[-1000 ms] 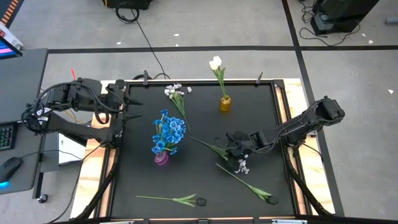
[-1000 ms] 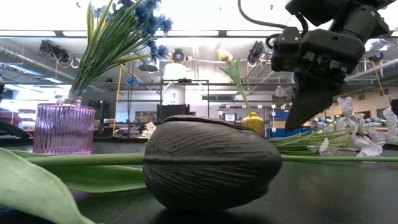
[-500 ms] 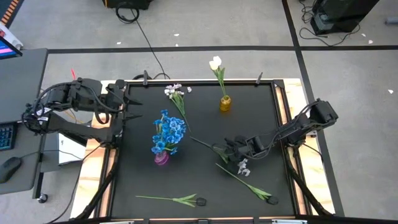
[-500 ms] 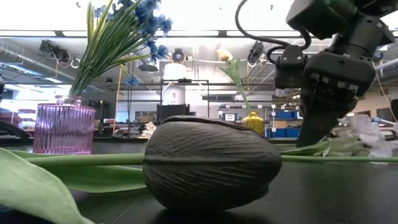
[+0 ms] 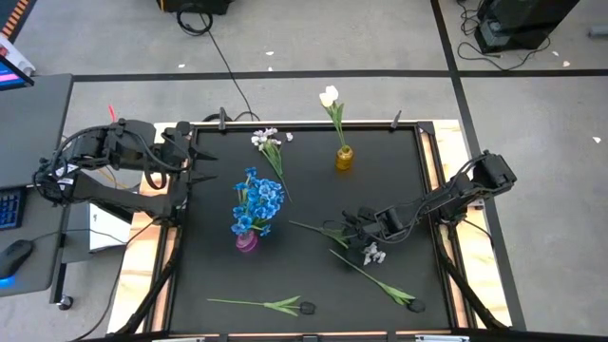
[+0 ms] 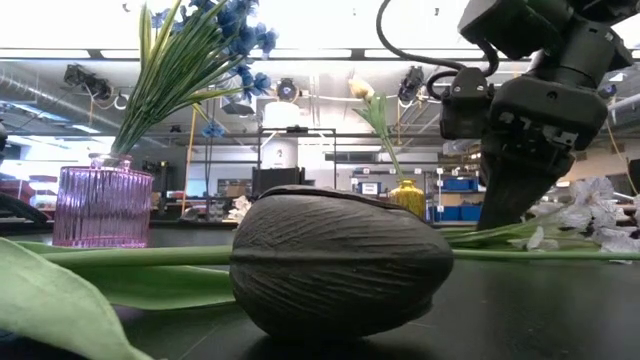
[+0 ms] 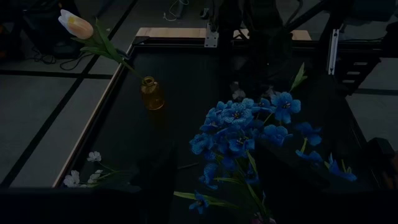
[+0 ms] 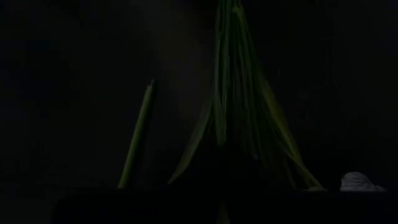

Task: Sort flowers into vase by color
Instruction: Put the bottom white flowers into the yellow vase

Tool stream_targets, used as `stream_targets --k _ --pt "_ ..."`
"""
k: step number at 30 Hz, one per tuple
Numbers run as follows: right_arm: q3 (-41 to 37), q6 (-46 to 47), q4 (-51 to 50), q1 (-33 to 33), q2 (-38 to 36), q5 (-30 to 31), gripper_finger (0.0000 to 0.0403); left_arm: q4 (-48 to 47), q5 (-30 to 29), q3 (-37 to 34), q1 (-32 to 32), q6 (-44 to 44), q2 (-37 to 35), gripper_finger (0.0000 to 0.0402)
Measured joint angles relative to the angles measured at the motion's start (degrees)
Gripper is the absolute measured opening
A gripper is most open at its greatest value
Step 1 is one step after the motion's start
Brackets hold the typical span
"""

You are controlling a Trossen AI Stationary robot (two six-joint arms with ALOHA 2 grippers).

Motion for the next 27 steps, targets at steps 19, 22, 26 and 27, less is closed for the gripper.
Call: stream_targets --k 19,22,26,27 --pt "7.8 -7.0 -17.5 -0.2 -8.9 0.5 0.0012 4.6 0.0 0.0 0.0 -0.3 0.2 0.0217" --pt "10.0 -8.3 -20.6 -0.2 -11.0 1.8 0.0012 5.2 0.0 0.0 0.0 -0.1 0.5 0.0217" --pt "12.3 -10.6 -23.1 -0.4 -13.9 4.6 0.0012 9.4 -1.0 0.0 0.0 0.1 1.3 0.0217" --pt "12.8 -11.4 -23.4 -0.6 -14.5 5.1 0.0012 9.5 -1.0 0.0 0.1 0.3 1.6 0.0217"
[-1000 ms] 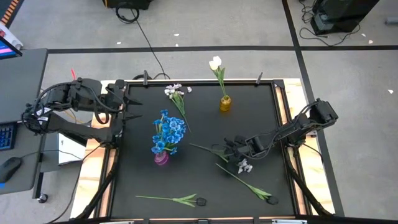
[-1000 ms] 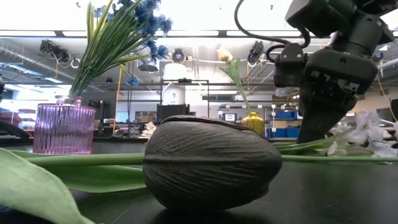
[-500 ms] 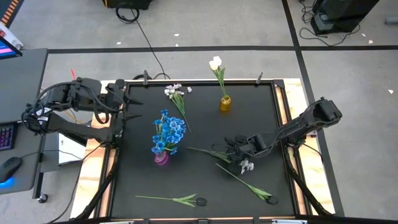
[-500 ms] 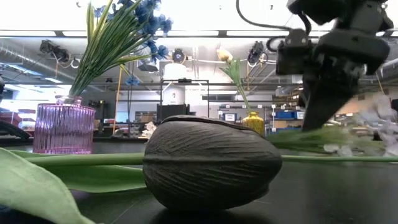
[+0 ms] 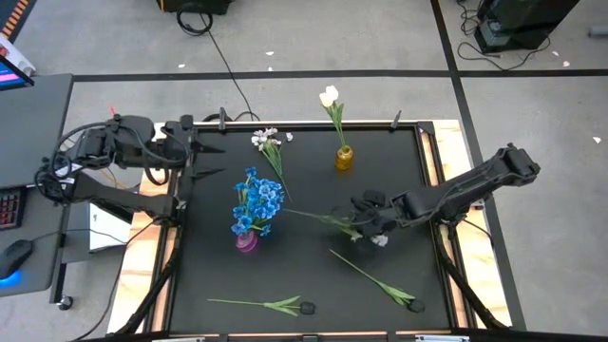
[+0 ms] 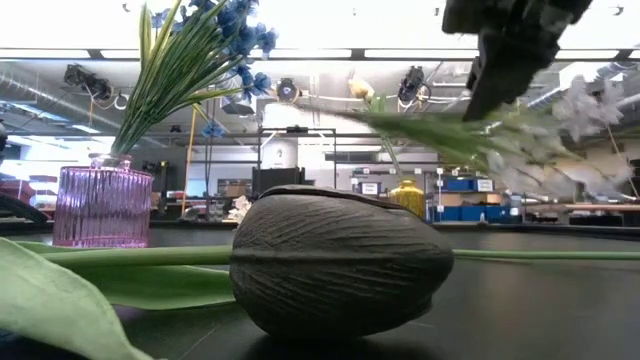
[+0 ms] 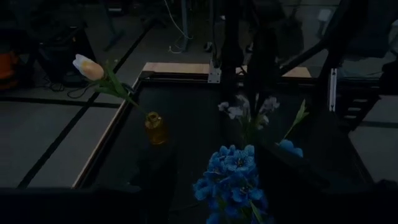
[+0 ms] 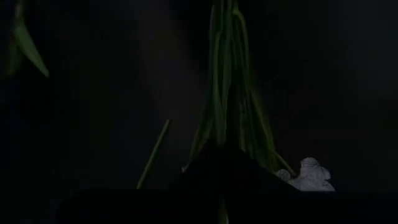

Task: Sort flowers into vase by color
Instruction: Put the bottom white flowers into the yellow vase

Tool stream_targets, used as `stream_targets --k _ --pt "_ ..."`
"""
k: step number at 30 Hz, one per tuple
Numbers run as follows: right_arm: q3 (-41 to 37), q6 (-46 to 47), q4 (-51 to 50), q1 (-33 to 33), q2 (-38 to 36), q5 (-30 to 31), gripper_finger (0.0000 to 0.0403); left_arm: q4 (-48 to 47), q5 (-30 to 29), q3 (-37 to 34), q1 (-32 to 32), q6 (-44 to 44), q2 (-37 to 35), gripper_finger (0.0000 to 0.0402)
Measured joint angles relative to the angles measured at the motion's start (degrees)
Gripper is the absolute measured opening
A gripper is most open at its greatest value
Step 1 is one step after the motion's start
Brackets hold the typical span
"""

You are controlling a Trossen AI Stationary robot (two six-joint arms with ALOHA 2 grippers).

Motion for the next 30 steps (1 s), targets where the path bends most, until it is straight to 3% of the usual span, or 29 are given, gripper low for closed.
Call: stream_targets --k 6,15,20,26,30 --pt "3.2 -4.2 -2.9 -2.1 -2.9 1.3 0.0012 1.2 0.0 0.0 0.1 8.1 4.1 0.0217" --pt "8.1 -6.9 -14.0 -6.7 -3.9 1.2 0.0012 -0.2 -0.6 1.6 0.5 17.3 17.0 0.0217" --pt "8.6 -8.5 -15.1 -8.9 -3.9 0.8 0.0012 -2.4 -0.9 9.5 1.7 20.8 25.4 0.0217" --pt "8.6 -9.5 -14.6 -10.9 -3.9 0.0 0.0012 -7.5 -1.0 24.4 2.4 26.2 35.5 0.0217" --pt "8.6 -9.7 -13.9 -12.4 -3.9 -2.0 0.0012 -12.8 -4.3 33.8 2.4 30.1 42.0 0.0217"
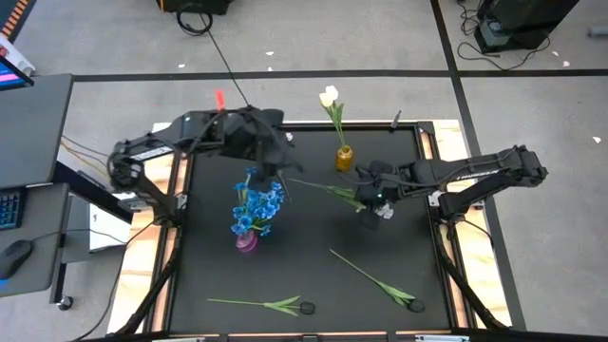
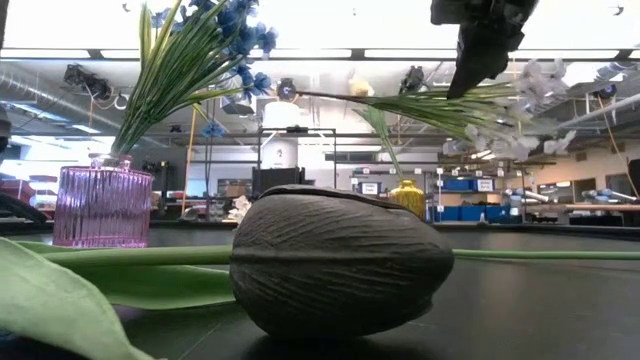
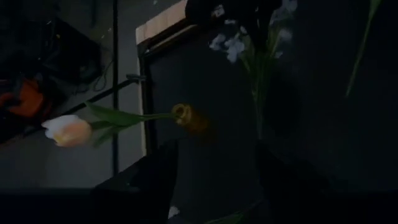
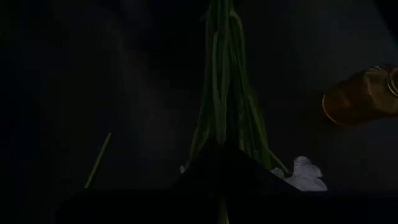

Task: Sort flowers into vase by color
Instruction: Put the bottom white flowers into the yellow vase

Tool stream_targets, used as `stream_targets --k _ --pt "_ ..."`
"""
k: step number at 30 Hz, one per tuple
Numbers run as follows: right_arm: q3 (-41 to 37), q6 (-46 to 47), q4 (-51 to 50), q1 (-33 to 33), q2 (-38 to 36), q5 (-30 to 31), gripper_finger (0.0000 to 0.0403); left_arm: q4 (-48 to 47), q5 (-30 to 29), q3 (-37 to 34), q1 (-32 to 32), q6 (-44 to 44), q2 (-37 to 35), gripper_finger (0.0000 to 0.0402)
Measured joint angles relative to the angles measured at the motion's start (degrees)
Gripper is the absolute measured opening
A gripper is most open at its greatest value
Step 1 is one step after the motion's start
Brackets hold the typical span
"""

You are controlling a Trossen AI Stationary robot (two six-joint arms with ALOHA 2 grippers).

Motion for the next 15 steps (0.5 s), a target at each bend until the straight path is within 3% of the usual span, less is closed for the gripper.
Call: stream_targets --k 7,15 --pt "2.3 0.0 1.1 -2.2 0.0 -0.3 0.0012 -4.4 -1.9 7.7 -0.1 3.2 9.0 0.0217" --pt "7.0 -1.3 1.3 -4.5 0.0 0.0 0.0012 -4.2 -5.3 8.2 -1.9 7.1 14.8 0.0217"
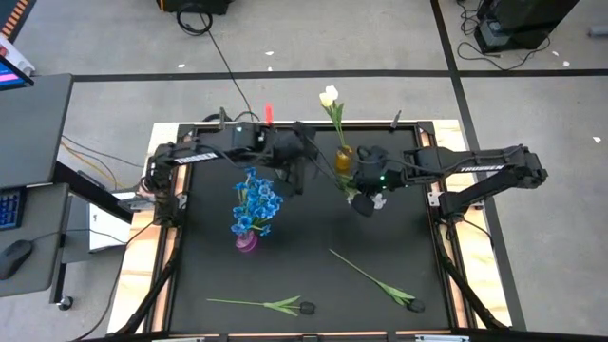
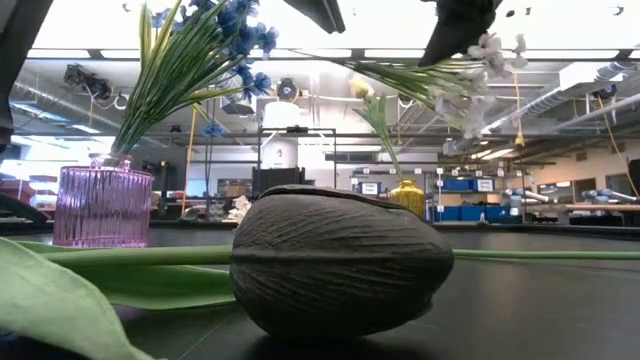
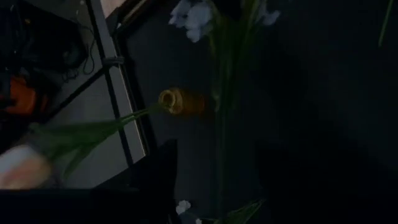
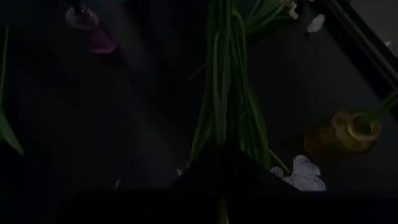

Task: Sort flowers into vase by color
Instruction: Put the bottom white flowers into the yellow vase

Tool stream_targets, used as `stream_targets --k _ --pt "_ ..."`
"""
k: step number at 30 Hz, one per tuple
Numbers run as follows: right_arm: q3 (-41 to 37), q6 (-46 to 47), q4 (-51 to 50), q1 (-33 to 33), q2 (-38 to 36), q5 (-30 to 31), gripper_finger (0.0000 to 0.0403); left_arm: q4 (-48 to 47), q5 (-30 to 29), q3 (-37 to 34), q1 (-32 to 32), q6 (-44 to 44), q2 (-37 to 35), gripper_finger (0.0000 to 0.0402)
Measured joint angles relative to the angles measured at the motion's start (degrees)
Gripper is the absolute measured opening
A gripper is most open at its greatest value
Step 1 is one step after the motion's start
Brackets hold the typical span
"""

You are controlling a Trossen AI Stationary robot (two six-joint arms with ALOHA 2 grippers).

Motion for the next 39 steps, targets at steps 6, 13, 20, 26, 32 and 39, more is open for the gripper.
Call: stream_targets --k 6,13,20,26,32,39 --pt "0.3 0.1 4.0 -1.4 0.0 0.0 0.0011 3.9 -1.4 0.0 -2.9 2.3 1.9 0.0217" --pt "0.3 1.6 7.0 -1.8 0.0 0.0 0.0011 9.3 -7.4 0.0 -6.2 8.0 2.7 0.0217" --pt "0.3 1.3 12.9 -1.8 0.0 -4.0 0.0011 10.1 -10.1 0.0 -7.3 12.5 3.4 0.0217" --pt "0.3 1.1 14.3 -1.7 0.0 -6.1 0.0011 9.4 -12.2 0.0 -7.2 13.0 3.5 0.0217" --pt "0.3 0.5 14.3 -1.7 -0.1 -6.4 0.0011 5.6 -15.8 0.0 -7.2 15.1 3.5 0.0217" --pt "0.3 -0.4 17.0 -1.7 -0.6 -6.2 0.0011 5.6 -15.9 0.0 -7.2 14.7 3.5 0.0217"
